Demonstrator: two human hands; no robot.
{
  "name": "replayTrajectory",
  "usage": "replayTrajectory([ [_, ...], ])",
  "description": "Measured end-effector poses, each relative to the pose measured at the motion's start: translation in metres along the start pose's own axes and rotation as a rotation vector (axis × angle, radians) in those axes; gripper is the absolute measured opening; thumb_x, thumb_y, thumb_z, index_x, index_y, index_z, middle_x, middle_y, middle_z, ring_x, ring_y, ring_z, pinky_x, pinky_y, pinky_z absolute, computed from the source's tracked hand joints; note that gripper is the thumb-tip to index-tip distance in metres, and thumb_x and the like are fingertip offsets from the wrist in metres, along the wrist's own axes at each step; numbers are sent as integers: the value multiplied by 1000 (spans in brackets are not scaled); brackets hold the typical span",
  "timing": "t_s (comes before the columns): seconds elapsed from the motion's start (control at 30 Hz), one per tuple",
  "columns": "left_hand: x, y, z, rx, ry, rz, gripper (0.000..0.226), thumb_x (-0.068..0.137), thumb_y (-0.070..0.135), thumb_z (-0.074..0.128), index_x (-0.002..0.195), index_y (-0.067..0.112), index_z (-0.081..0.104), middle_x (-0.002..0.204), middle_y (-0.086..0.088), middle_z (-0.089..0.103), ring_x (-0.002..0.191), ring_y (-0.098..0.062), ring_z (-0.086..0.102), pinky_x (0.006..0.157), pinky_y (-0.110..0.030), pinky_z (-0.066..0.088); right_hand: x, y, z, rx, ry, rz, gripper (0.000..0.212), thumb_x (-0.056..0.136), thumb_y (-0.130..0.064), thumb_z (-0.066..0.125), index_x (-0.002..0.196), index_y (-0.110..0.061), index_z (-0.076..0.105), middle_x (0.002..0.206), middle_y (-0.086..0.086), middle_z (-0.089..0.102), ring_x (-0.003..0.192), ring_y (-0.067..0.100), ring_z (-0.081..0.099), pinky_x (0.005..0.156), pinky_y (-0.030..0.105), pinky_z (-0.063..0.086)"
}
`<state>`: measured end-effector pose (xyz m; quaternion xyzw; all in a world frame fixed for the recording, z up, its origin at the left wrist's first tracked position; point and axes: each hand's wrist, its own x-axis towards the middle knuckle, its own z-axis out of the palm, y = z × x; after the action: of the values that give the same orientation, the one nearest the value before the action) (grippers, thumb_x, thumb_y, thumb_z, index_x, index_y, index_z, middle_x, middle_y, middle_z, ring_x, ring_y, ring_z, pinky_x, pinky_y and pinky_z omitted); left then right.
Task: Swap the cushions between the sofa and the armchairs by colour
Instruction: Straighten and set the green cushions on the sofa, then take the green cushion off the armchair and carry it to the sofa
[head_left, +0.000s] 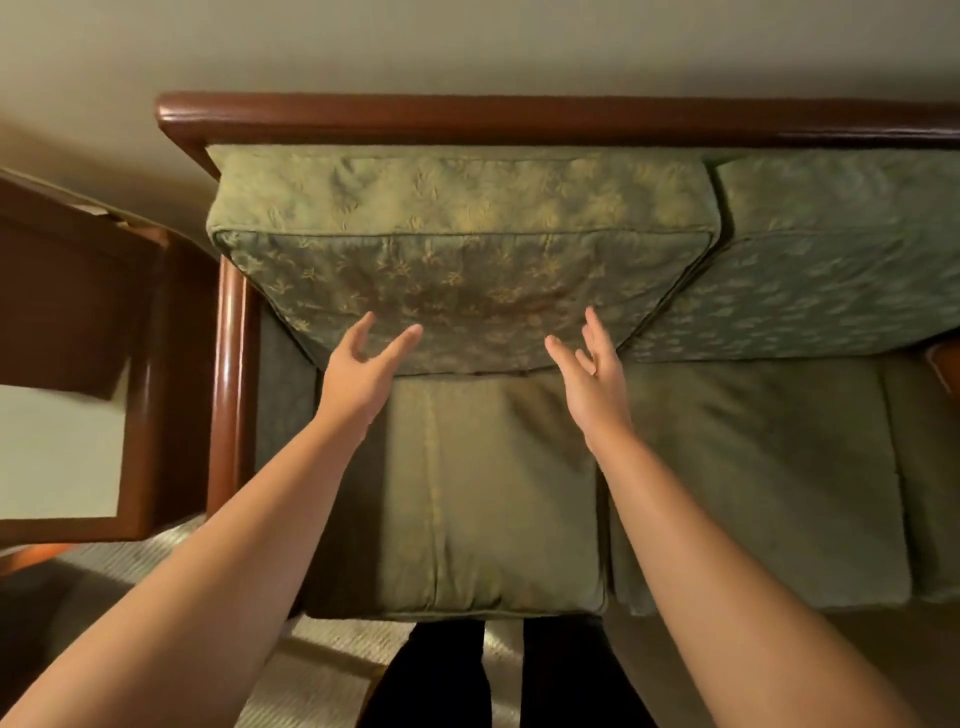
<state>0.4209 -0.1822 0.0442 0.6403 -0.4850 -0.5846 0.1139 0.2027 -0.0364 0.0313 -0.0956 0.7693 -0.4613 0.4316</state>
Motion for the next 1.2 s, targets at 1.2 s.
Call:
replayTrajectory([
  [1.2, -513, 146, 475, 1522, -639, 1236, 115, 59, 101, 38, 156, 38, 36, 166, 2, 30, 154, -20, 20, 122, -49, 26, -393, 88, -597, -695, 574, 111, 106, 77, -99, 35, 164, -45, 9, 173, -9, 14, 160, 19, 10, 128, 54, 6],
])
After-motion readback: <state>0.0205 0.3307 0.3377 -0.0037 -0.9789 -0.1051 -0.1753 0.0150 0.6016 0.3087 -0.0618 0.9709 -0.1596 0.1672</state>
